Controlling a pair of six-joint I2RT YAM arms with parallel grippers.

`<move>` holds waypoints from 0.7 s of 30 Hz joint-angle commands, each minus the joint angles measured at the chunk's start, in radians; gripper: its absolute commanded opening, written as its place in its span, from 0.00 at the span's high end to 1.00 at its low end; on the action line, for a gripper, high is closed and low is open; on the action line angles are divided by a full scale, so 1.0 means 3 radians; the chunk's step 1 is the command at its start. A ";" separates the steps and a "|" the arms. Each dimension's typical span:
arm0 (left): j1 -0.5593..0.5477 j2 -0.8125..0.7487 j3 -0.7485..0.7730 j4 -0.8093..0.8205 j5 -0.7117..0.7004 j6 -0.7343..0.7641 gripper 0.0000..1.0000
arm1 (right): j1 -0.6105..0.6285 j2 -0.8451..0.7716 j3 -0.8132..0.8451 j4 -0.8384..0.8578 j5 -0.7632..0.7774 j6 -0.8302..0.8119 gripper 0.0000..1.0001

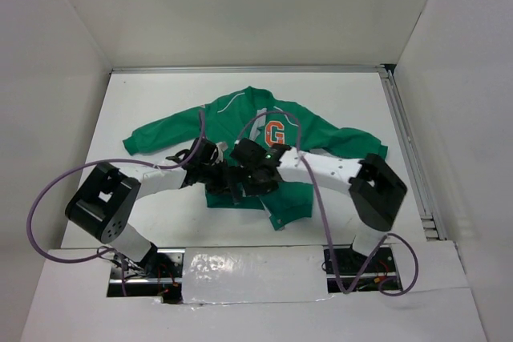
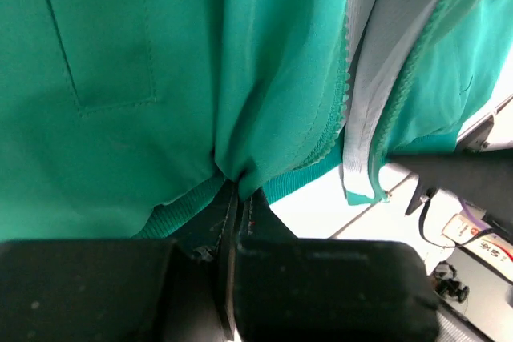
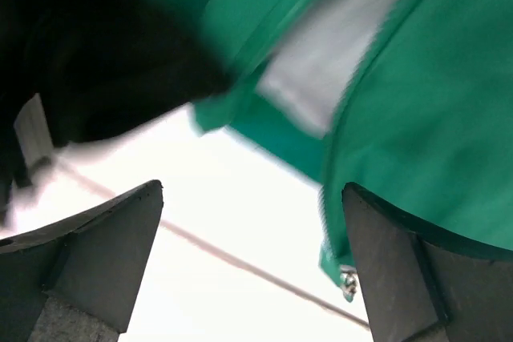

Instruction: Zip up the jacket

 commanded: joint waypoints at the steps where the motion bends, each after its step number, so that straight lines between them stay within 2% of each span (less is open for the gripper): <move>1: 0.0044 -0.0022 0.0009 0.0062 -0.0198 -0.0035 1.00 | -0.0036 -0.0726 -0.0433 0.0789 -0.1056 -0.0187 0.00; 5: 0.0065 -0.0006 0.0004 0.0072 -0.0203 -0.0040 1.00 | -0.0328 -0.1075 -0.0879 0.0783 -0.0770 0.0023 0.01; 9: 0.0085 0.0024 -0.0006 0.0103 -0.0167 -0.0050 1.00 | -0.0528 -0.1331 -0.1517 0.1111 -0.1035 0.0141 0.03; 12: 0.0085 0.0009 -0.0006 0.0108 -0.0147 -0.0050 1.00 | -0.0518 -0.1229 -0.1651 0.1172 -0.0933 0.0187 0.08; 16: 0.0085 -0.0017 -0.0011 0.0103 -0.0172 -0.0045 1.00 | -0.0385 -0.1096 -0.1601 0.1305 -0.1182 0.0075 0.24; 21: 0.0085 -0.0017 -0.0011 0.0118 -0.0167 -0.0056 1.00 | 0.0212 -0.0851 -0.1085 0.1137 -0.1097 -0.0124 0.25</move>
